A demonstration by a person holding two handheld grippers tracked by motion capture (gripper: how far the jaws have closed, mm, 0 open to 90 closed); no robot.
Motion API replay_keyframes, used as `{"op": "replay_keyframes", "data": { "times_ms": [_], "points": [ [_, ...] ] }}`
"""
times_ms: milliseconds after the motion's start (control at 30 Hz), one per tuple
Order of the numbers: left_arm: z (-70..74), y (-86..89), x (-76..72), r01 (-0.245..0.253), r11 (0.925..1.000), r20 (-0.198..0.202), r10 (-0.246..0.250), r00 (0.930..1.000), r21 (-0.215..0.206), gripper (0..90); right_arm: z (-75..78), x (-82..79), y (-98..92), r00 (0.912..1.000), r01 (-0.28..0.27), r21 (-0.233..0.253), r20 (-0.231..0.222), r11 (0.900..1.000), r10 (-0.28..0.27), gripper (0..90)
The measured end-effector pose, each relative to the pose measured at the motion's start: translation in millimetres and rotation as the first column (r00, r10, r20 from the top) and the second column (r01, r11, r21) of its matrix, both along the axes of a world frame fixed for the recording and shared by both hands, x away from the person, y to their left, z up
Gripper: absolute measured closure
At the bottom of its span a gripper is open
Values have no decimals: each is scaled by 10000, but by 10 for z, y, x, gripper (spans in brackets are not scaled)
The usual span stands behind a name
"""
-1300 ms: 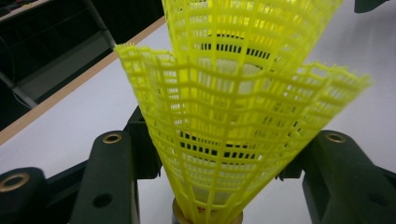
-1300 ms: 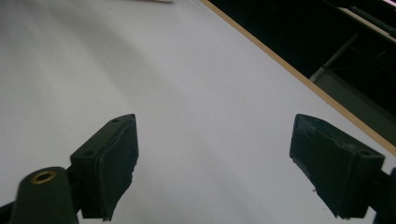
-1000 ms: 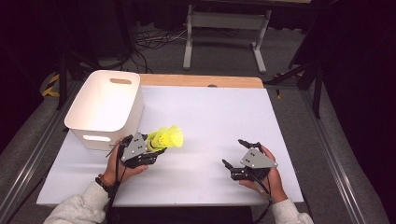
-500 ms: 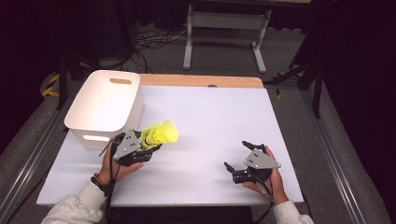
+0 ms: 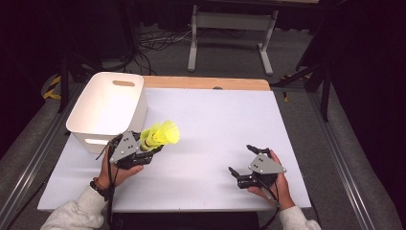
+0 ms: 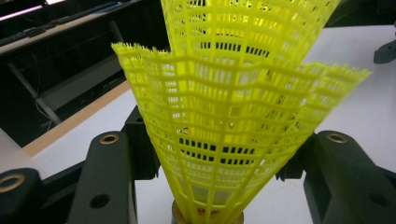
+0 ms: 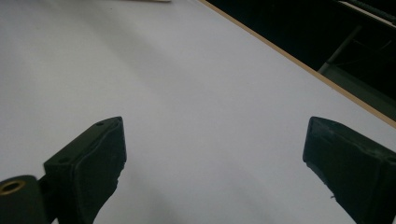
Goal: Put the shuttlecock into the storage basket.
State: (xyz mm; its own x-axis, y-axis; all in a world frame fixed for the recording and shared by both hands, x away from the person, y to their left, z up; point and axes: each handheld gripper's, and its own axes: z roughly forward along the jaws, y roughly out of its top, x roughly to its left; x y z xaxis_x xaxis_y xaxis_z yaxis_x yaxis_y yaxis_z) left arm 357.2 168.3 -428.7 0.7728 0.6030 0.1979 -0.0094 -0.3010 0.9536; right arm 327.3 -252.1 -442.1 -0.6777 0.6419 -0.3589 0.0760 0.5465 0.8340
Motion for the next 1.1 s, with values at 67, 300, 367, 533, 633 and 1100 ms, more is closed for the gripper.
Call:
{"op": "replay_keyframes", "data": {
  "times_ms": [67, 300, 367, 533, 633, 1100],
  "points": [
    [14, 24, -3, -18, 10000, -5, 18, 10000, -94, 464, -1, 1, 2, 10000, 7, -13, 7, 10000, -6, 69],
    [51, 87, -4, -157, 9995, 56, 158, 9999, -289, 459, -16, 4, 17, 10000, -23, -55, -94, 10000, 23, 69],
    [65, 103, -9, -156, 9992, 71, 159, 9998, -357, 457, -19, 5, 18, 9999, -45, -56, -109, 10000, 44, 69],
    [99, 144, -16, -186, 9988, 142, 193, 9997, -445, 456, -21, 6, 20, 9999, -63, -86, -127, 9999, 62, 69],
    [120, 178, -19, -241, 9984, 181, 251, 9995, -508, 456, -21, 6, 19, 9999, -74, -68, -136, 9999, 73, 69],
    [195, 270, -45, -416, 9965, 351, 443, 9984, -723, 458, -25, 7, 29, 9999, -95, -140, -101, 9999, 93, 69]
  ]
}}
